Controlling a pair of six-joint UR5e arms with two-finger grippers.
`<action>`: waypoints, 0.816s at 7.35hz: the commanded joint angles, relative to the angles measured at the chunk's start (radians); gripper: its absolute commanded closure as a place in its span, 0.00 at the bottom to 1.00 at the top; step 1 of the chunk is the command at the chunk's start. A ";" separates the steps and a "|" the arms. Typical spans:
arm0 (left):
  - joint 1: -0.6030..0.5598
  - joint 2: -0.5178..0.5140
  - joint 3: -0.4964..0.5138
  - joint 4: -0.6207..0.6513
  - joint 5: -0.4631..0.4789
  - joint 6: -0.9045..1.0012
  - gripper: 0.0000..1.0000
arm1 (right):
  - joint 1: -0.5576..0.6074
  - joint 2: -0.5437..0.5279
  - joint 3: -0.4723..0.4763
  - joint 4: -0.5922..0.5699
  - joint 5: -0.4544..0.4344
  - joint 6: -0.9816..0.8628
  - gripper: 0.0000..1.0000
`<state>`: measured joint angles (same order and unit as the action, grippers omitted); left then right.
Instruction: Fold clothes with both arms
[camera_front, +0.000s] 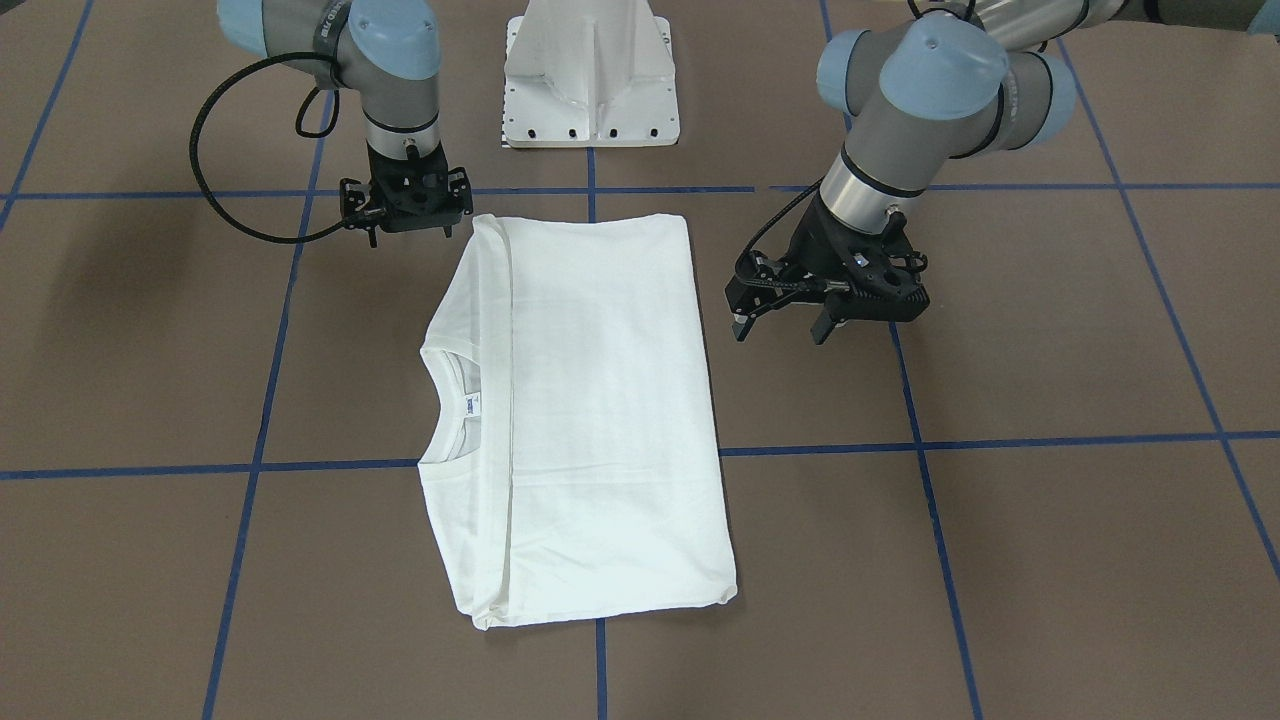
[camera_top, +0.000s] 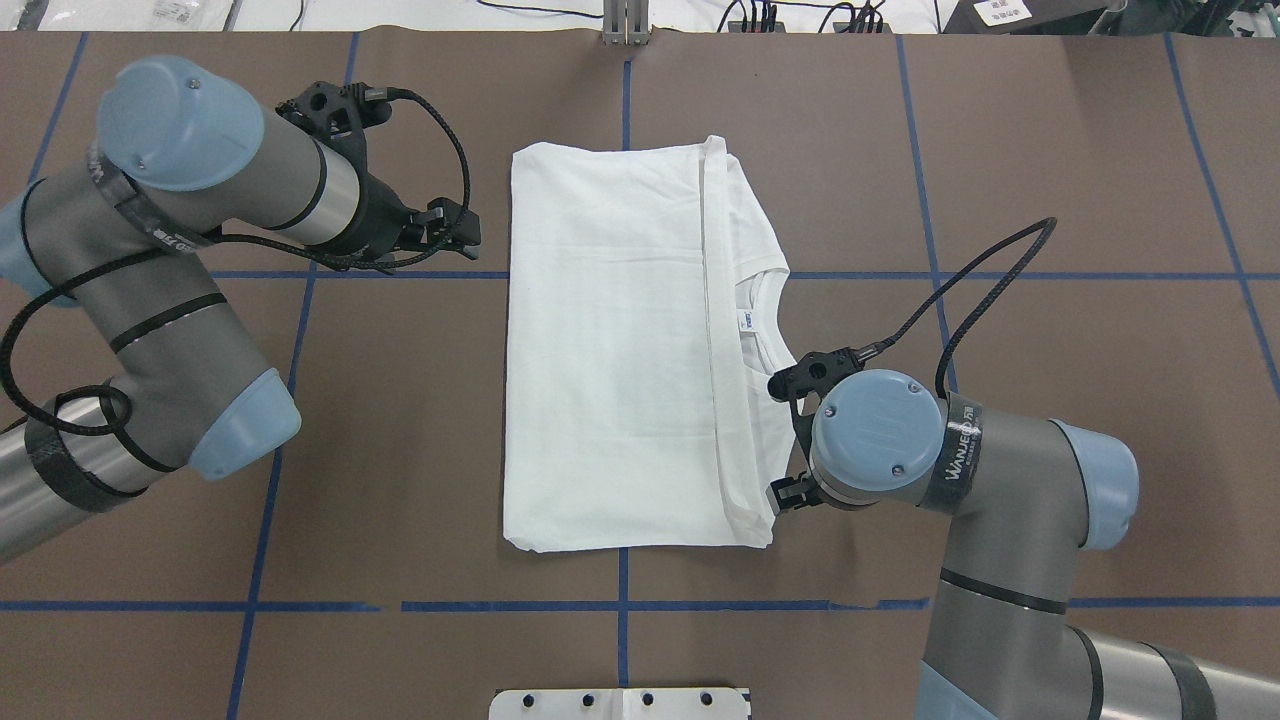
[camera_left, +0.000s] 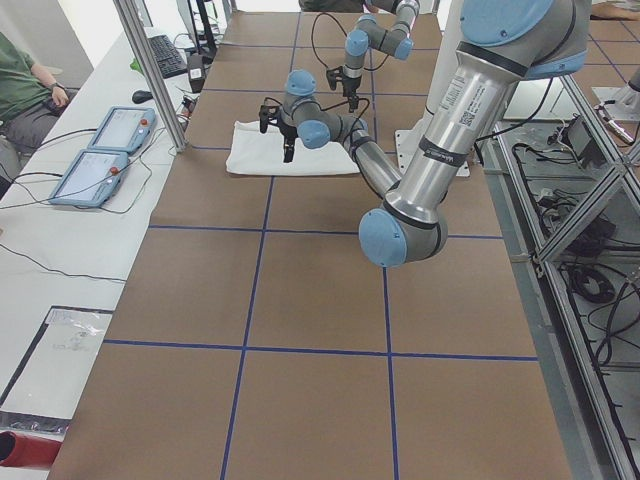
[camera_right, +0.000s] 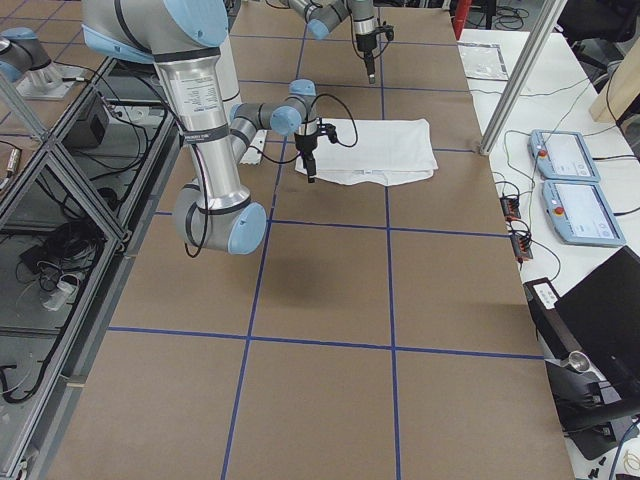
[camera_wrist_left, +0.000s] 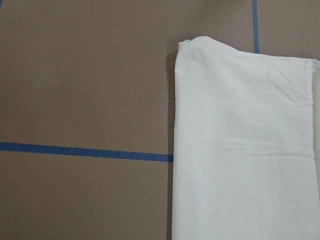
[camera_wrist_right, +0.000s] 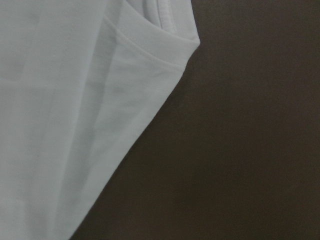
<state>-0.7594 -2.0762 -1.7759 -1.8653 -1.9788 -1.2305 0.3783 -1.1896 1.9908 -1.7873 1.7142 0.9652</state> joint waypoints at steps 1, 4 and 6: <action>0.000 0.001 0.004 0.000 0.000 0.002 0.00 | 0.016 0.083 -0.024 0.002 -0.005 -0.032 0.00; 0.000 0.001 0.013 -0.002 0.000 0.005 0.00 | 0.011 0.180 -0.142 0.029 -0.007 -0.037 0.00; 0.002 0.001 0.013 -0.002 0.000 0.002 0.00 | 0.001 0.182 -0.188 0.029 -0.007 -0.037 0.00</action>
<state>-0.7588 -2.0755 -1.7631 -1.8668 -1.9788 -1.2271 0.3834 -1.0121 1.8352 -1.7590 1.7072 0.9282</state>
